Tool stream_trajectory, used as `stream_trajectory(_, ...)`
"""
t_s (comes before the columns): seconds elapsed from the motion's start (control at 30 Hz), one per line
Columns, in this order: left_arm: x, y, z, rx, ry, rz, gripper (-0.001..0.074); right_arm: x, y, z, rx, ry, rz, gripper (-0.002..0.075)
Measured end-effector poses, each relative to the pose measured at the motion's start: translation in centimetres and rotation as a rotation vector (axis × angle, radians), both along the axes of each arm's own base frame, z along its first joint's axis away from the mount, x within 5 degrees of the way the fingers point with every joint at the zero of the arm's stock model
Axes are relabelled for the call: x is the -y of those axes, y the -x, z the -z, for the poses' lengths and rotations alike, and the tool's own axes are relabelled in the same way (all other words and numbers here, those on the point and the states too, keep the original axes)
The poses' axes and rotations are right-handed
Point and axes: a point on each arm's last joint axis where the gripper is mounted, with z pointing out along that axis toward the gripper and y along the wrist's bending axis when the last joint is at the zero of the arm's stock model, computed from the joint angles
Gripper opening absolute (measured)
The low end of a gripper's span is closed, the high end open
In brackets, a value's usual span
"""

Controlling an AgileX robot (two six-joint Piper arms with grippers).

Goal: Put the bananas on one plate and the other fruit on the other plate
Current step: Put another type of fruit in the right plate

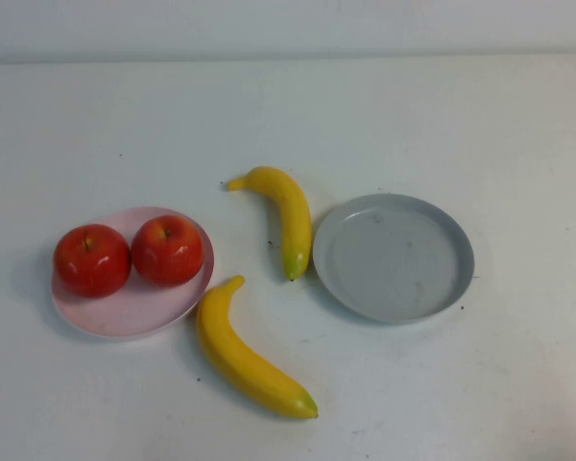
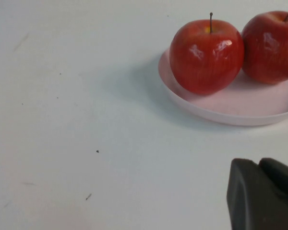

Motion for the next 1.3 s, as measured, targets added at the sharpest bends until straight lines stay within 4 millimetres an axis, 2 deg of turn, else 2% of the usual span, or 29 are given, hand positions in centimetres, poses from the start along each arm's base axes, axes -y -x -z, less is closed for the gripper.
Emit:
stream_trajectory(0.27, 0.0, 0.0, 0.0, 0.0, -0.002, 0.001, 0.0004, -0.1, 0.0, -0.2, 0.021, -0.046, -0.004, -0.0017)
stream_trajectory(0.53, 0.0, 0.0, 0.0, 0.0, -0.002, 0.001, 0.0004, -0.5, -0.3, -2.2, 0.215, -0.412, 0.003, -0.0017)
stream_trajectory(0.67, 0.0, 0.0, 0.0, 0.0, -0.002, 0.001, 0.0004, -0.3, -0.3, -2.9, 0.284, -0.516, 0.02, -0.0017)
stream_trajectory(0.8, 0.0, 0.0, 0.0, 0.0, -0.002, 0.001, 0.0004, -1.0, -0.2, -3.7, 0.171, -0.577, -0.015, -0.0017)
stream_trajectory(1.03, 0.0, 0.0, 0.0, 0.0, -0.002, 0.001, 0.0004, -2.7, -1.5, -8.6, -0.218, -0.481, -0.127, -0.0017)
stream_trajectory(1.17, 0.0, 0.0, 0.0, 0.0, -0.002, 0.001, 0.0004, -3.5, -3.8, -10.2, -0.443, -0.357, -0.204, -0.0017)
stream_trajectory(1.3, 0.0, 0.0, 0.0, 0.0, -0.002, 0.001, 0.0004, -4.0, -6.9, -11.5, -0.588, -0.257, -0.277, -0.0017)
